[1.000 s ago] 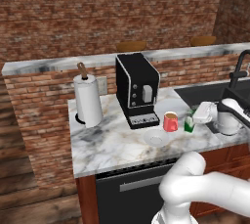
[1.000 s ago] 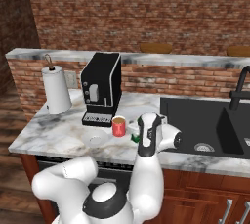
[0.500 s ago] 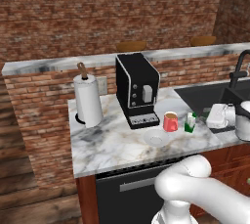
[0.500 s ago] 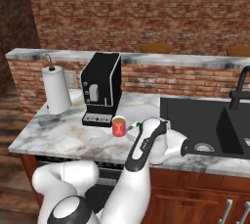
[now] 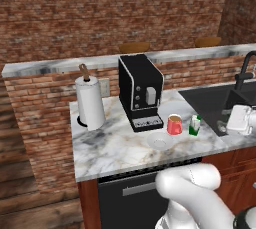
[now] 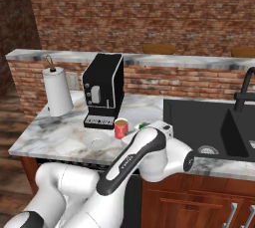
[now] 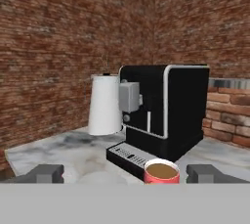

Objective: Take a sugar cube from the saucer and place it inside the coffee. Then, grab milk from the fridge and place it next to the coffee on the counter to sweeten the coffee.

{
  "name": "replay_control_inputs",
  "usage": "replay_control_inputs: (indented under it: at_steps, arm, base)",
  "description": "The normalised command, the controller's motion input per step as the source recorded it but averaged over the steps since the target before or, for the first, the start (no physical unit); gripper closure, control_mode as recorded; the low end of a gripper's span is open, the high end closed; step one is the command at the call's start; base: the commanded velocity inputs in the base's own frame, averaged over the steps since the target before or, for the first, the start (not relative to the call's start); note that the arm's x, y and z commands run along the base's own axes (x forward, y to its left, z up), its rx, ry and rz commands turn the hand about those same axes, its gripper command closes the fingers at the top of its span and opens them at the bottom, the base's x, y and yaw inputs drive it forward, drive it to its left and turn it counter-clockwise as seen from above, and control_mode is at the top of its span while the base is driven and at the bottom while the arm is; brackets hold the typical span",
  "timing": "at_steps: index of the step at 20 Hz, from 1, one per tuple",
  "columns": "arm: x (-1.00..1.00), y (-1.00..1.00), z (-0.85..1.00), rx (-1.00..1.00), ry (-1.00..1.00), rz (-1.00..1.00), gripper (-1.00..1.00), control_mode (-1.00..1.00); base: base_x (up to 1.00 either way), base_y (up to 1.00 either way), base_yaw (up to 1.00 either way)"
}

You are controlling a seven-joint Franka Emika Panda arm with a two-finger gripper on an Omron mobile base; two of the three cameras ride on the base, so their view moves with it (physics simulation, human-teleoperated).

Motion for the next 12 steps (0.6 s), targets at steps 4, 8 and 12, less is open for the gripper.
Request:
replay_control_inputs:
  at_steps: [4,8,12]
  arm:
    - [-0.34,0.11,0.79,0.0,-0.04,0.0,-1.0,-1.0]
    - [-0.06,0.27,0.77,-0.04,0.0,0.0,-1.0,-1.0]
    - [-0.01,0.2,0.35,-0.04,0.0,0.0,-1.0,-1.0]
  base:
    - [0.0,0.0,0.0]
    - [0.0,0.0,0.0]
    - [0.0,0.0,0.0]
